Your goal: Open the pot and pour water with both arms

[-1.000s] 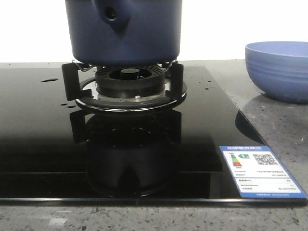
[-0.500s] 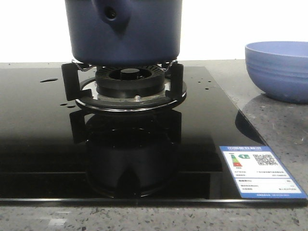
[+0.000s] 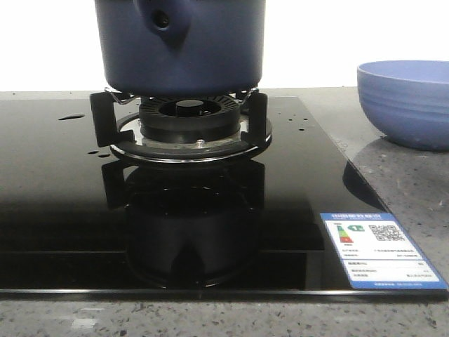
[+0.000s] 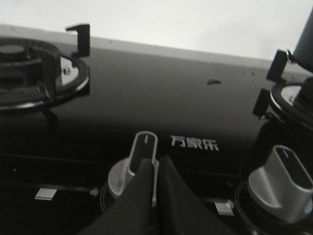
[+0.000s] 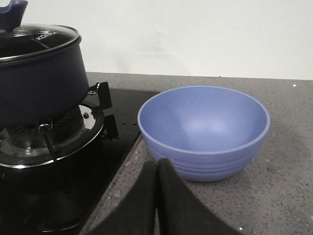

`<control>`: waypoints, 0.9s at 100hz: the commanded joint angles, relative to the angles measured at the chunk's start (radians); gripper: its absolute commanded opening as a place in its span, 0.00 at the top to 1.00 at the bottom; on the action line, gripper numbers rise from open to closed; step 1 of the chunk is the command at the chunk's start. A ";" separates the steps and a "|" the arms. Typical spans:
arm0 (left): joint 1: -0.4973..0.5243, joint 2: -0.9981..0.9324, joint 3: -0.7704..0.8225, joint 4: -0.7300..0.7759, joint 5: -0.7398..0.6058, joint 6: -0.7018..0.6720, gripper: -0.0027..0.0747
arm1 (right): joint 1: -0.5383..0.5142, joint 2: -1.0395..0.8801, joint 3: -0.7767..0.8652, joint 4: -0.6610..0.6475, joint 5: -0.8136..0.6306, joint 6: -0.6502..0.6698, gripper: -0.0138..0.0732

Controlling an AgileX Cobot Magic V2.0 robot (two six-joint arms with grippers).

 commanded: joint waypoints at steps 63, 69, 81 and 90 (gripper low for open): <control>-0.015 -0.027 0.034 -0.002 -0.057 -0.011 0.99 | -0.002 0.005 -0.028 0.033 -0.043 -0.009 0.89; -0.015 -0.027 0.034 -0.002 -0.057 -0.011 0.99 | -0.002 0.005 -0.028 0.033 -0.043 -0.009 0.89; -0.015 -0.027 0.034 -0.002 -0.057 -0.011 0.99 | -0.002 0.005 -0.026 0.033 -0.056 -0.009 0.89; -0.015 -0.027 0.034 -0.002 -0.057 -0.011 0.99 | -0.002 0.005 -0.026 0.001 -0.079 0.016 0.89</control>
